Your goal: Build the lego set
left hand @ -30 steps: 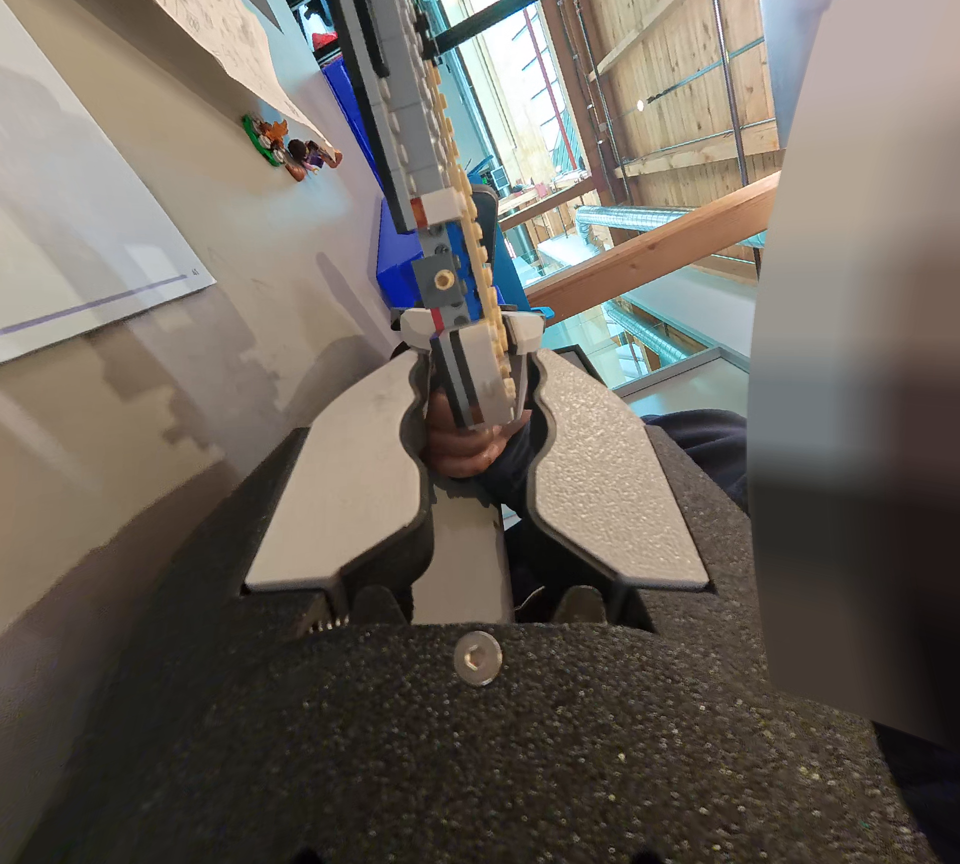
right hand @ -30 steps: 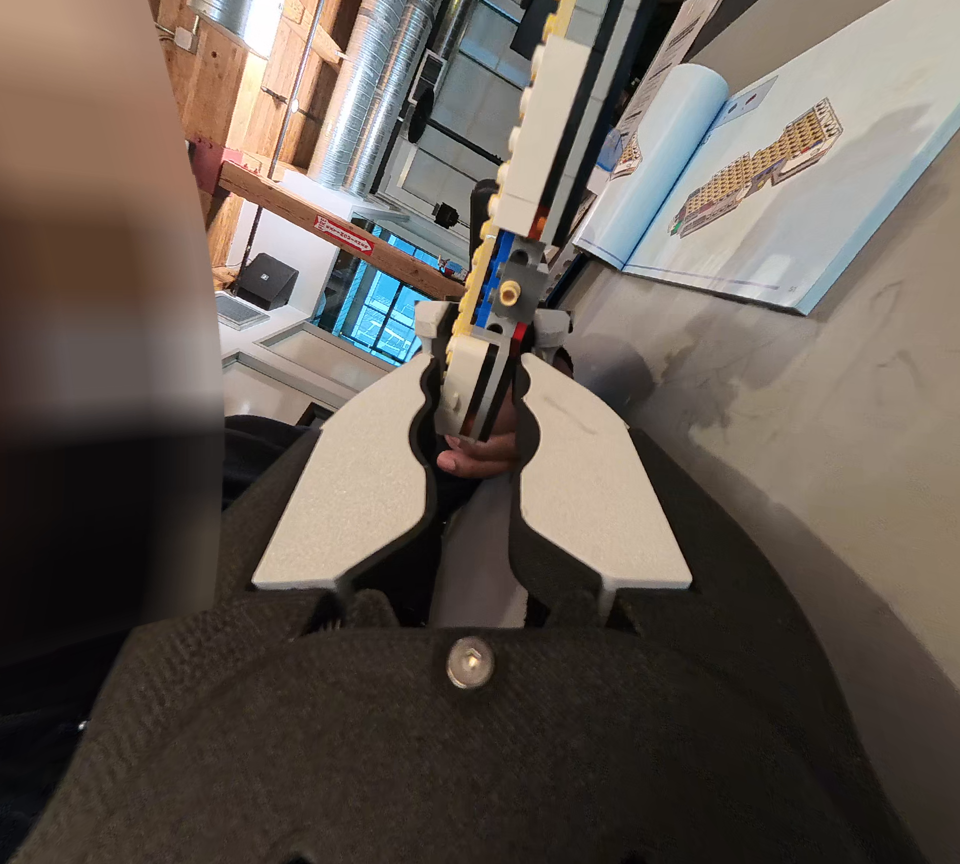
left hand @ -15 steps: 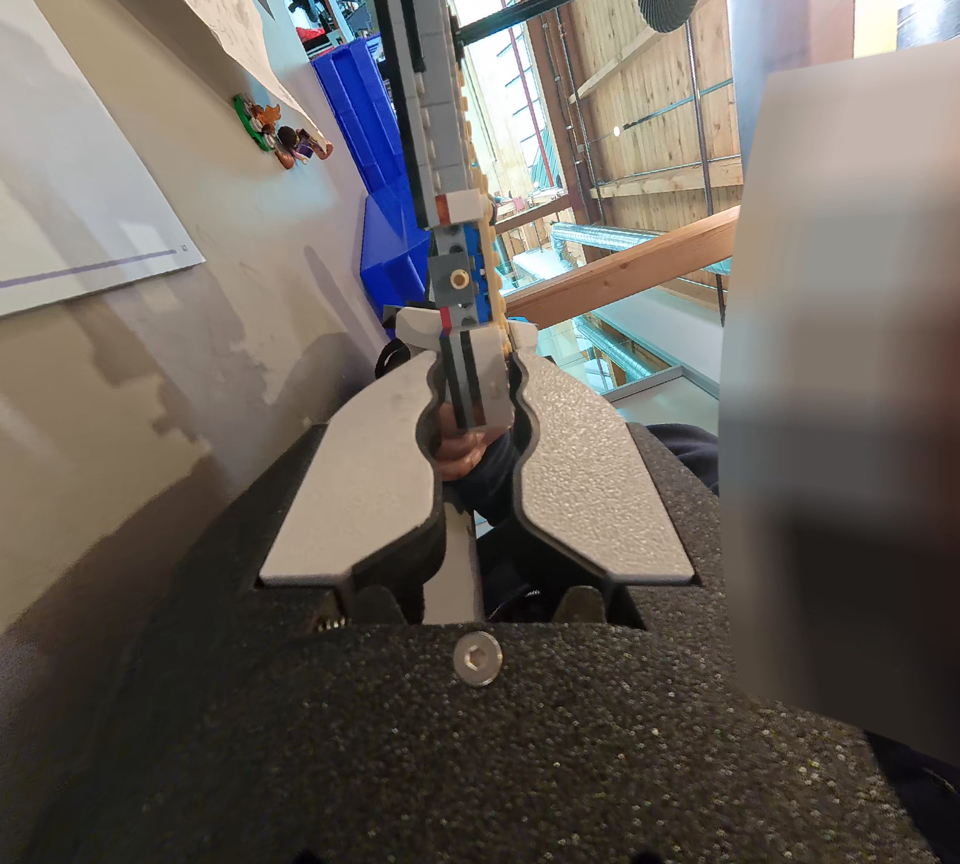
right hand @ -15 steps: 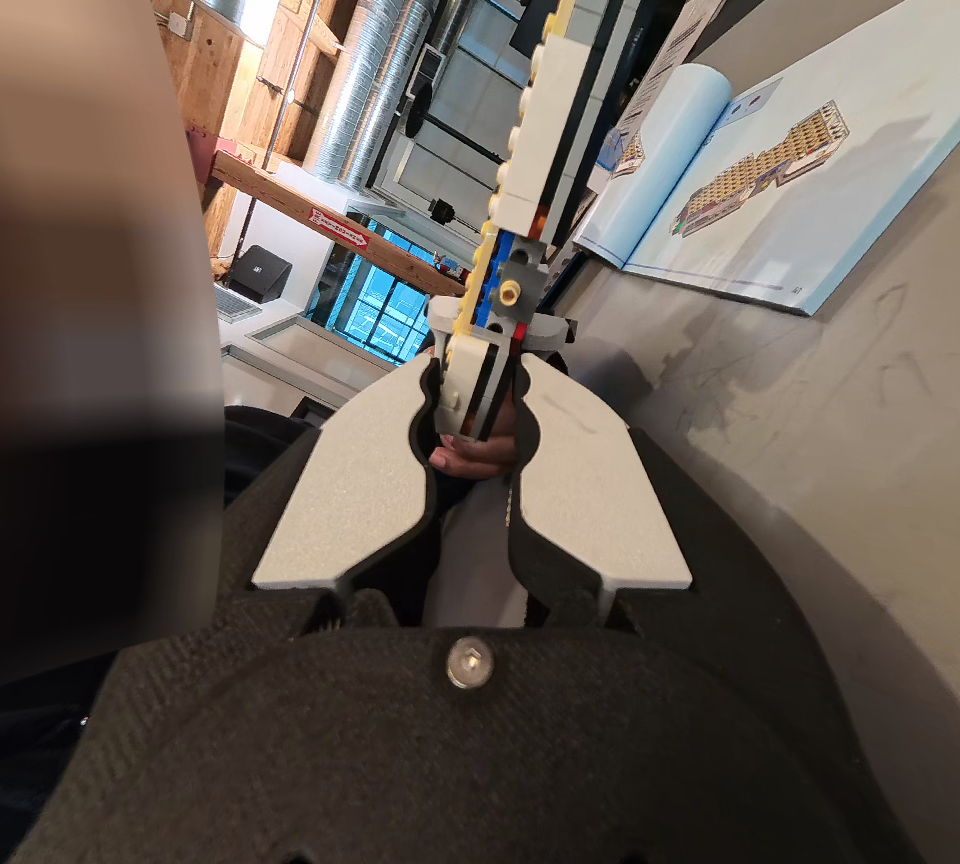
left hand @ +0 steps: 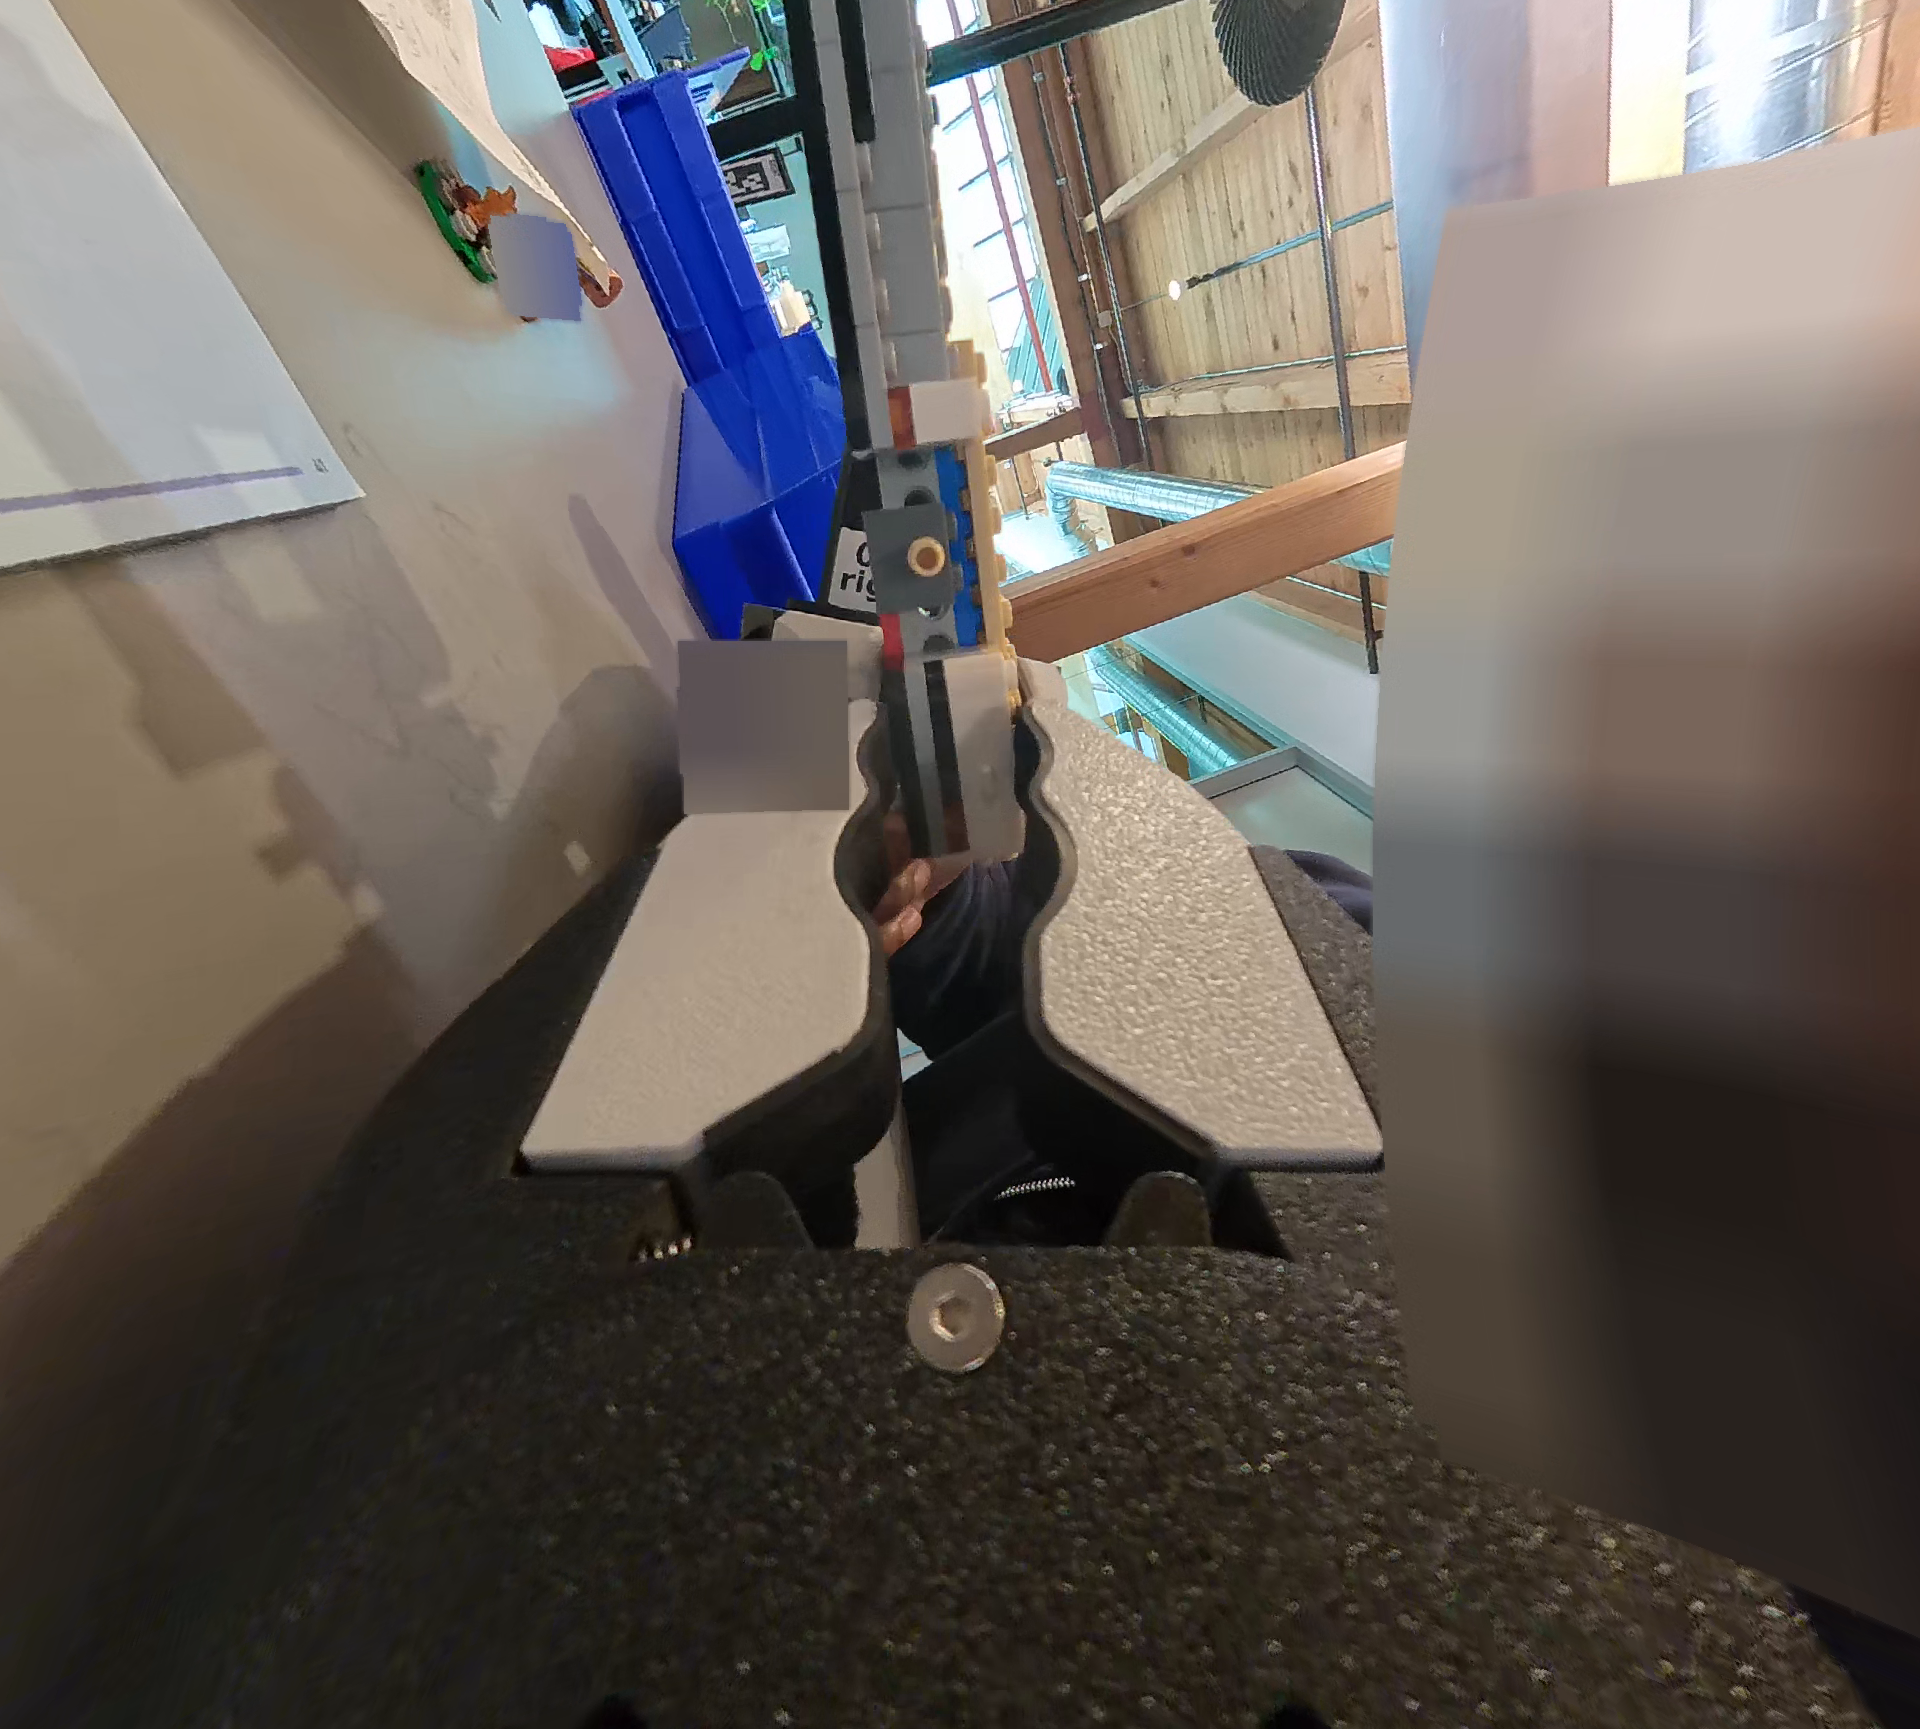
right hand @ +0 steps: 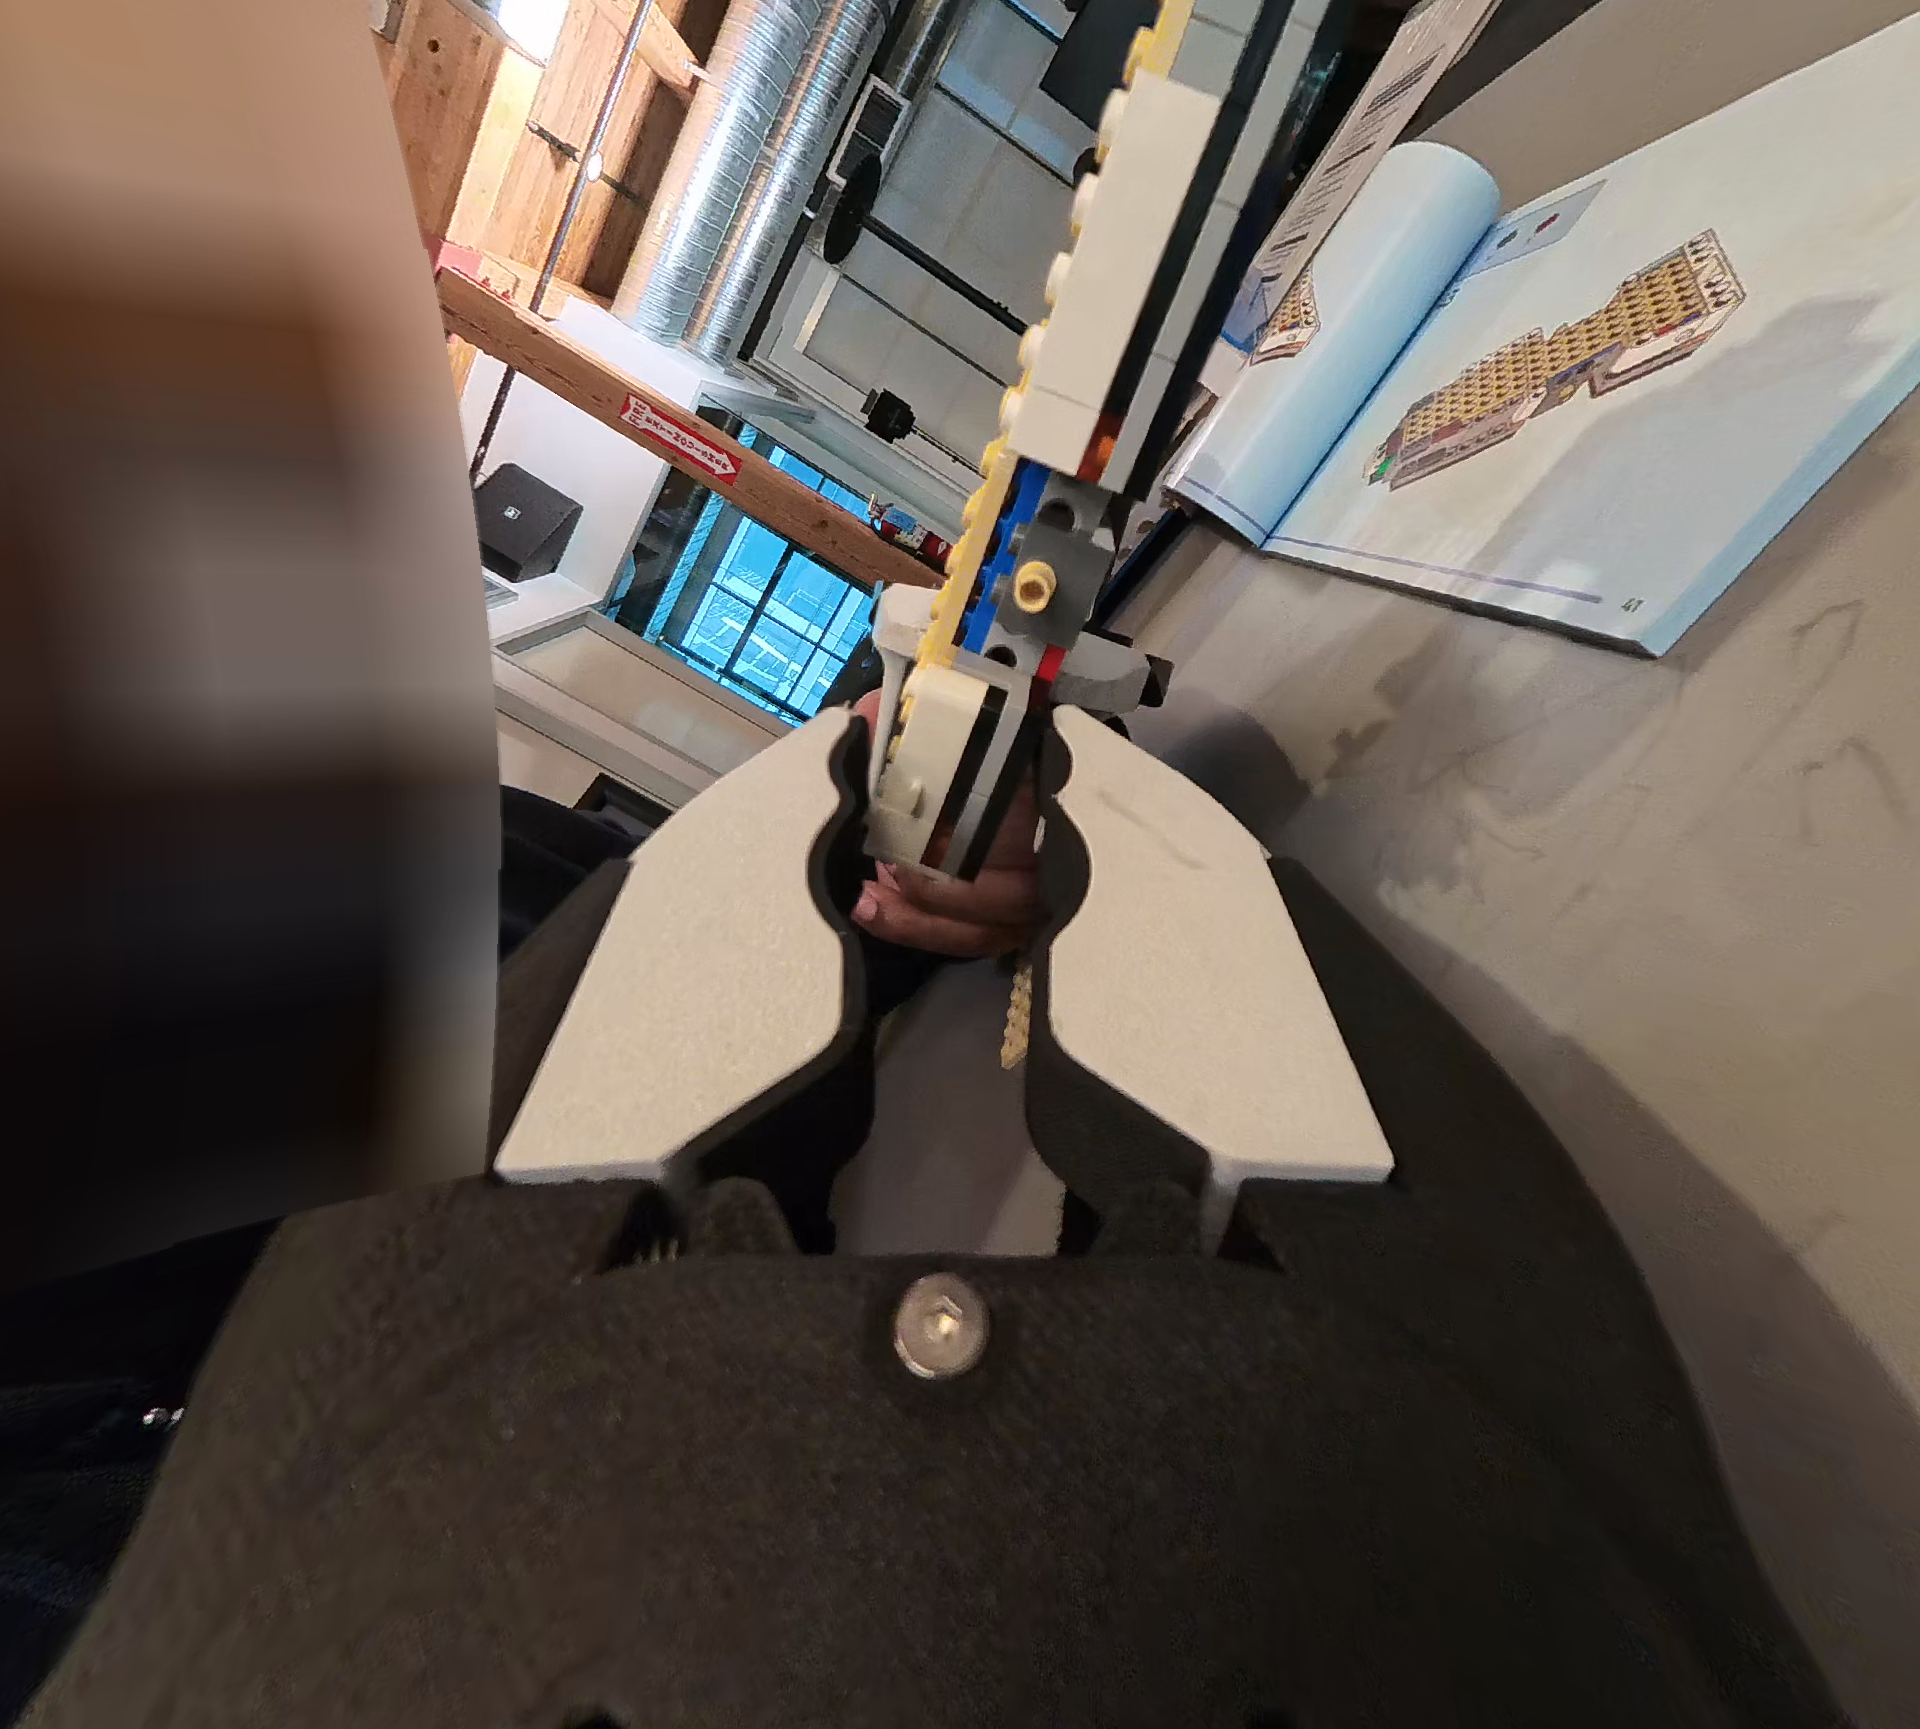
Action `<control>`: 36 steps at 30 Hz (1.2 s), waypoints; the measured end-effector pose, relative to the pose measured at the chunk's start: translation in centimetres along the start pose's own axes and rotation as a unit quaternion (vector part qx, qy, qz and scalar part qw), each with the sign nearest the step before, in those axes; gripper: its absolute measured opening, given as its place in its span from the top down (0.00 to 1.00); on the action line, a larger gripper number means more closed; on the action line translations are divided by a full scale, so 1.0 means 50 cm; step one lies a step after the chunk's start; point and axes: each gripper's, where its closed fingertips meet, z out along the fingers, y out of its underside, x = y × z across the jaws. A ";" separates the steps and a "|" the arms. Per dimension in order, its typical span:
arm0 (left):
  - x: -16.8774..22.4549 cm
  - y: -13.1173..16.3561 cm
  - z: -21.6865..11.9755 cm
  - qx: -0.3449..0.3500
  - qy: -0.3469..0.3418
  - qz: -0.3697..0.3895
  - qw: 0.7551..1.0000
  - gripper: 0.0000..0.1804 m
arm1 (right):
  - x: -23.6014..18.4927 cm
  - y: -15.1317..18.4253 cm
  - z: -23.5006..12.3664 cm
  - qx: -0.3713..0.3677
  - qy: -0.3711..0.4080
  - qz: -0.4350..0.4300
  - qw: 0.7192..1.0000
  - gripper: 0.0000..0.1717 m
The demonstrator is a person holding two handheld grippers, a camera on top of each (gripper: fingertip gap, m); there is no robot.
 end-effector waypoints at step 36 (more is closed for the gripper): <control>0.032 0.021 -0.010 0.083 -0.016 0.017 0.996 0.88 | 0.023 -0.058 -0.046 0.017 0.119 -0.198 0.973 0.75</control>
